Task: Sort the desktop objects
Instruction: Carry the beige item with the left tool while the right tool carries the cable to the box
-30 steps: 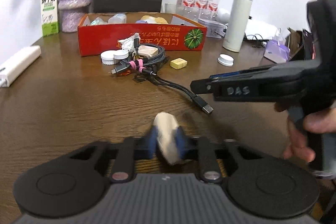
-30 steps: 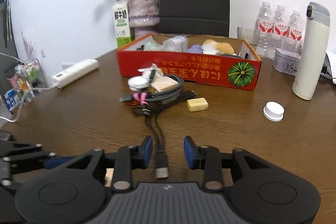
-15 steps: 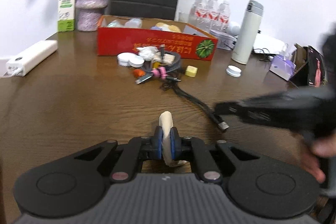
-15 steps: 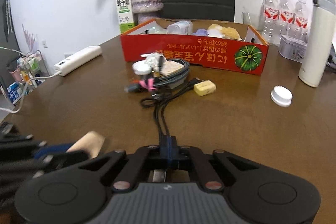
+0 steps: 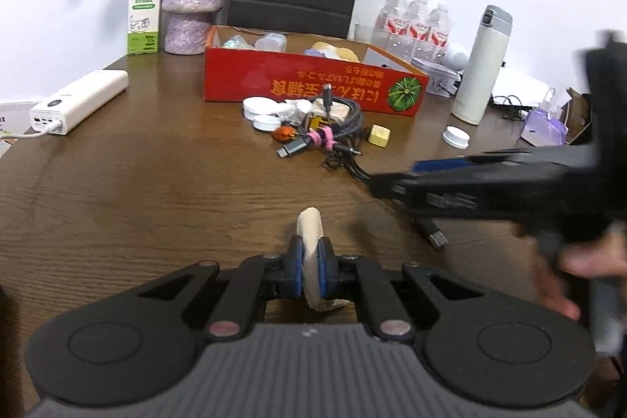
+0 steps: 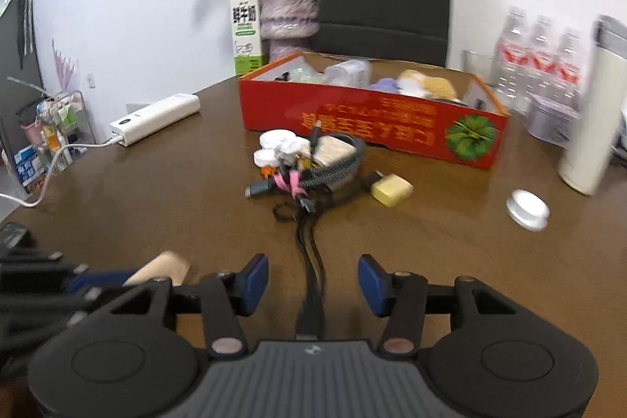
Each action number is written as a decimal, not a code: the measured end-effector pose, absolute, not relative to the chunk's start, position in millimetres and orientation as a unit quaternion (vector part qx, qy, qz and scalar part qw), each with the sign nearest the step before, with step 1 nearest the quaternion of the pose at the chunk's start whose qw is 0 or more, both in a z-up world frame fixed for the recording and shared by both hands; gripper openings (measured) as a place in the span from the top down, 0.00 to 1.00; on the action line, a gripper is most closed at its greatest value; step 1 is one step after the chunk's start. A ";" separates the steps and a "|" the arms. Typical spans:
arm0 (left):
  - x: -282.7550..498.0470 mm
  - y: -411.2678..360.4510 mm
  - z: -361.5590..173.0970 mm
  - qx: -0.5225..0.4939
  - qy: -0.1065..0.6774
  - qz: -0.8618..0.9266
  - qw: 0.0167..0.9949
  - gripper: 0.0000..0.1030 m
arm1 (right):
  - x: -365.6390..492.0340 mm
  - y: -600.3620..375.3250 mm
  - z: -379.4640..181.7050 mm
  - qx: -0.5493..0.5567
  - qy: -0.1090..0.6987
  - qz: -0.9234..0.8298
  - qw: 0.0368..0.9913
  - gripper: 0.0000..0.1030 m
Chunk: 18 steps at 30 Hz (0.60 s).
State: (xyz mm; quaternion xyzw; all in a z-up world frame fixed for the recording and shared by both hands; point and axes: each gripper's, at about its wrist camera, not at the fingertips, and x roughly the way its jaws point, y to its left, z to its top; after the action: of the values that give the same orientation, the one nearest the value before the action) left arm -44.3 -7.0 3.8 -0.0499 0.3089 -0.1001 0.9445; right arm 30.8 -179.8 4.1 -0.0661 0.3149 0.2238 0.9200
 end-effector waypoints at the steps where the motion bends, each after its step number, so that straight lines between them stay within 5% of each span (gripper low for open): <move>1: -44.0 -6.2 5.0 -0.049 0.308 -0.098 0.945 0.92 | 39.7 -175.6 0.2 -0.065 0.320 0.222 0.919 0.52; 3: -42.4 -4.2 8.3 -0.050 0.303 -0.093 0.947 0.92 | 51.8 -171.5 -6.5 -0.060 0.330 0.210 0.918 0.60; 4: -41.8 -3.5 10.0 -0.050 0.300 -0.092 0.948 0.92 | 52.2 -171.7 -5.8 -0.059 0.332 0.202 0.920 0.94; 6: -39.2 -3.4 12.3 -0.050 0.296 -0.090 0.950 0.92 | 49.4 -175.2 0.4 -0.053 0.349 0.198 0.914 0.97; 11: -39.9 -7.0 17.1 -0.050 0.287 -0.098 0.951 0.91 | -19.7 -185.5 47.3 -0.128 0.214 0.145 0.958 0.97; 18: -48.7 -17.2 20.8 -0.048 0.285 -0.107 0.951 0.91 | -45.2 -218.7 71.7 -0.109 0.191 0.116 0.969 0.97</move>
State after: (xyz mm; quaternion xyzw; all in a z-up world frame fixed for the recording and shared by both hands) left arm -48.7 -17.2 20.8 -0.0479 0.2848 -0.1074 0.9513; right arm -45.2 -218.7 71.7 -0.1089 0.1908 0.1164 0.9686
